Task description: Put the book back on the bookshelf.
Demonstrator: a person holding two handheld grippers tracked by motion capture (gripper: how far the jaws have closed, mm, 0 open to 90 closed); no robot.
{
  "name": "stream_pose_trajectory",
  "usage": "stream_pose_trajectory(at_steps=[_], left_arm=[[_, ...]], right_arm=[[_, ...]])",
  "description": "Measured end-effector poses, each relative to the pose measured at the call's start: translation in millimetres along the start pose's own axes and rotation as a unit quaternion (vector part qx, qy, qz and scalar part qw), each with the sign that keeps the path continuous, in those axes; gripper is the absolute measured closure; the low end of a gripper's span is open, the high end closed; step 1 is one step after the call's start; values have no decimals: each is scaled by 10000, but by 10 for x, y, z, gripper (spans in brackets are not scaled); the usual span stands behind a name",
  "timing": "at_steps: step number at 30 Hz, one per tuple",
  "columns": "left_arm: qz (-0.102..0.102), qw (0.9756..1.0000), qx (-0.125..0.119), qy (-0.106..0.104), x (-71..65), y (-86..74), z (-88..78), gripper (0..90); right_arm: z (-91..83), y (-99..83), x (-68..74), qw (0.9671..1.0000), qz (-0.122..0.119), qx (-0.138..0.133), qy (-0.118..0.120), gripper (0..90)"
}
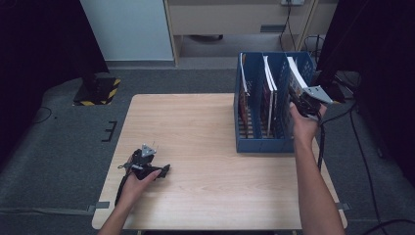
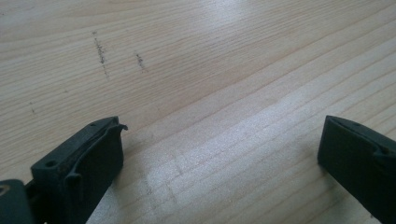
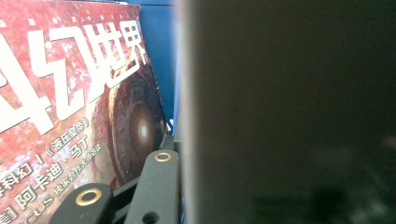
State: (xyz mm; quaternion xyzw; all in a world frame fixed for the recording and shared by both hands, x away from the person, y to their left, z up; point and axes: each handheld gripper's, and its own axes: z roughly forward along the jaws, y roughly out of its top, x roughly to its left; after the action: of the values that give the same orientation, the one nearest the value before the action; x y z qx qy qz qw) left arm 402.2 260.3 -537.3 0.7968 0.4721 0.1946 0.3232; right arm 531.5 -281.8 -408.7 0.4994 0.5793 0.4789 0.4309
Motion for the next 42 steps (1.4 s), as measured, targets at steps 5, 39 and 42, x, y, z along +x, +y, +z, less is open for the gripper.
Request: stream_pose_trajectory(at_steps=[5,39,42], left_arm=[[0,10000,0,0,0,0,0,0],[-8,10000,1,10,-4,3,2,0],[-6,10000,3,10,-4,3,2,0]], right_arm=[[-11,2,0,9999,65,34,74,694],[-372,-9,-41,9988,209,322,301,140],[-394,-17,-36,9988,212,311,312,144]])
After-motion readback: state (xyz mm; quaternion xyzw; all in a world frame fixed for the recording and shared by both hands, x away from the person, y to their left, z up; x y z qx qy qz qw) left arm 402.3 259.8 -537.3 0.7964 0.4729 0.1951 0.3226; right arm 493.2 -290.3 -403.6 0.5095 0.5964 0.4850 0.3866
